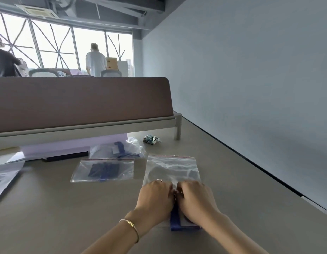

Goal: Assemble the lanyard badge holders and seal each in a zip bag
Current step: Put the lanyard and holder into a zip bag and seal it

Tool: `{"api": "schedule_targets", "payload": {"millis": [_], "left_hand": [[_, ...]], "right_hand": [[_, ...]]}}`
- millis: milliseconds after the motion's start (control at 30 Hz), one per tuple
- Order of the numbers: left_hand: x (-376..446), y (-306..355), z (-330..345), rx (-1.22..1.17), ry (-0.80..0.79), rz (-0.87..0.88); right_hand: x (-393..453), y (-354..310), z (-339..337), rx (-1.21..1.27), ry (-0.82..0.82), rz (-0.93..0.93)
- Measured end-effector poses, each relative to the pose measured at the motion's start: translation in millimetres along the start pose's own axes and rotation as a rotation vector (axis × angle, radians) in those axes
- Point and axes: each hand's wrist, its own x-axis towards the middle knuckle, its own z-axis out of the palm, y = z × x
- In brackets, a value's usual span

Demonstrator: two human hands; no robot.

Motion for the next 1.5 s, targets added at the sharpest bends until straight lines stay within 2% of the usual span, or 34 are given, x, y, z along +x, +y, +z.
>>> {"api": "schedule_targets", "payload": {"millis": [167,333,400,533,633,800,900,967,1100,1200,1367,1500], "left_hand": [[-7.6,-10.7,13.8,-0.113,0.075,-0.007],[-9.7,-32.2,6.8,-0.099,0.042,-0.063],[7.6,-30.7,-1.7,-0.109,0.065,-0.031],[55.2,-21.8,-1.6,-0.072,0.053,0.105],[67.5,-32.1,17.8,-0.107,-0.004,0.063],[63.3,-48.1,37.6,-0.09,-0.007,-0.088],[62.1,-45.0,38.5,-0.063,-0.048,-0.106],[66.3,-46.0,32.0,-0.085,-0.035,-0.105],[98.2,-66.4,15.8,-0.039,0.096,-0.111],[125.7,-82.4,14.2,0.034,0.044,-0.142],[148.5,-98.5,23.6,0.135,-0.051,-0.069],[150.4,-105.8,21.4,-0.005,-0.003,-0.064]], "right_hand": [[-0.9,2.4,12.0,0.052,-0.031,-0.02],[-2.4,17.7,8.3,0.018,-0.107,0.012],[10.7,15.2,7.8,-0.048,-0.064,-0.035],[50.6,4.5,14.5,0.01,-0.051,-0.063],[63.2,12.4,26.2,-0.014,-0.077,-0.021],[61.6,30.8,35.2,0.01,-0.175,0.079],[64.4,31.1,33.5,-0.014,-0.236,0.067],[69.6,31.4,25.6,-0.024,-0.212,0.044],[97.4,26.9,13.6,0.013,-0.066,0.017],[122.9,11.1,14.7,0.037,-0.034,0.039],[159.1,-11.2,26.4,0.052,-0.112,0.064],[180.0,-18.6,30.7,0.118,-0.069,0.029]]}}
